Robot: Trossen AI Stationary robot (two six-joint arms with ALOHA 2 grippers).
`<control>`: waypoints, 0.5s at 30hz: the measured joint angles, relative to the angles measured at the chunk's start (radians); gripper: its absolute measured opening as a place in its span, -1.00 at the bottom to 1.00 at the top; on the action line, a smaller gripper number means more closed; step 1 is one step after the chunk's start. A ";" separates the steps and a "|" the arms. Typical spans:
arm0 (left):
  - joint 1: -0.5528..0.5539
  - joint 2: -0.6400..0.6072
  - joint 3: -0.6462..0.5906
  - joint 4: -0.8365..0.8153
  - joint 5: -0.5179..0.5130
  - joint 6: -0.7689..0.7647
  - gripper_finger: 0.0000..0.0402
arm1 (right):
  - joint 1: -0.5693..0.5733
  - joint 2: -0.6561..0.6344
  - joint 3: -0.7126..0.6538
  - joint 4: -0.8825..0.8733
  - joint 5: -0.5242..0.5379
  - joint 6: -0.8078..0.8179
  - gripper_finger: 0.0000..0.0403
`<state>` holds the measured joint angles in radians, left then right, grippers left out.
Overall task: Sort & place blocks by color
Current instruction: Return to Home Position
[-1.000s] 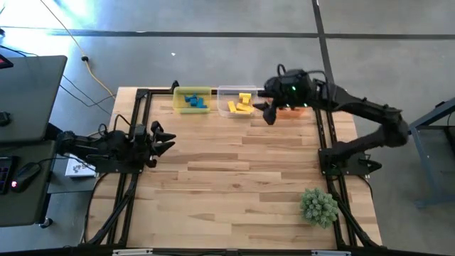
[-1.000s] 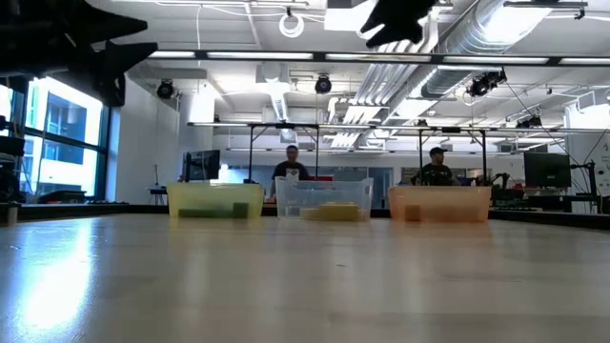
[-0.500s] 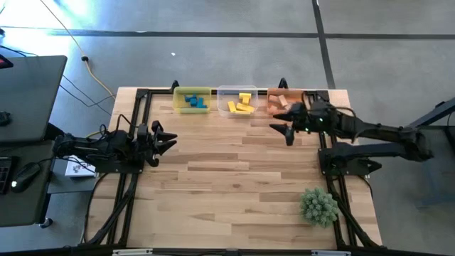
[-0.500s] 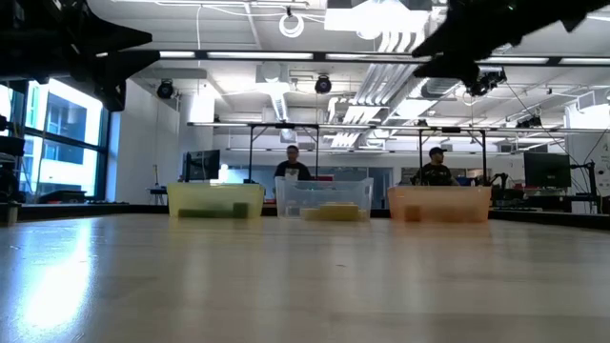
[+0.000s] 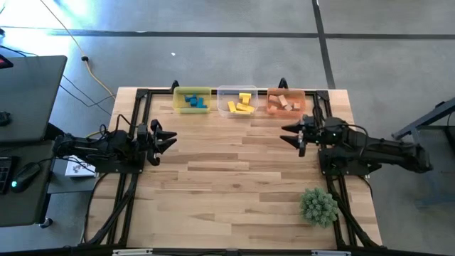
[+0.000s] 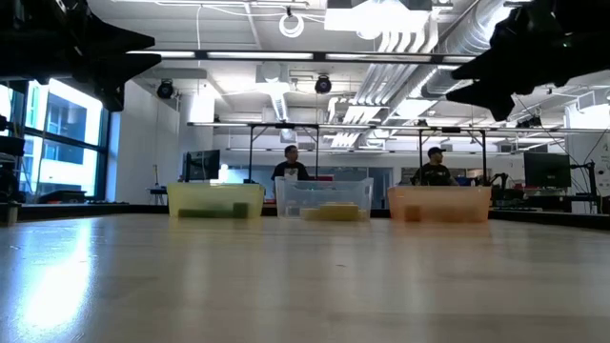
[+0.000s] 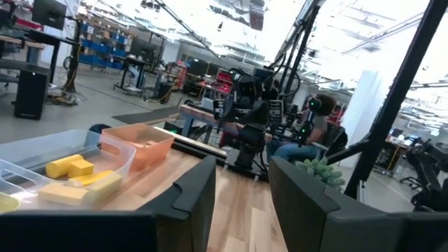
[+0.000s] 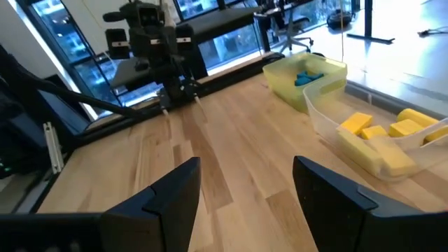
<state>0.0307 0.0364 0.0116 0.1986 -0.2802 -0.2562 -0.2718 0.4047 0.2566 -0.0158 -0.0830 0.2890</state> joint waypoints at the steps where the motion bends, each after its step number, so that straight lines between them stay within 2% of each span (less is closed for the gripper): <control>1: 0.000 0.000 0.000 0.000 0.000 -0.001 -0.39 | 0.000 -0.022 -0.014 0.000 0.000 0.002 0.07; 9: 0.000 0.000 0.000 0.000 0.000 -0.002 -0.39 | 0.000 -0.182 -0.136 0.050 -0.010 0.059 0.07; 15: 0.000 0.000 0.000 0.000 0.000 -0.002 -0.39 | 0.000 -0.274 -0.196 0.065 -0.058 0.096 0.07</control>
<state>0.0307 0.0364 0.0120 0.1986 -0.2802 -0.2581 -0.2721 0.1307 0.0602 0.0489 -0.1407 0.3846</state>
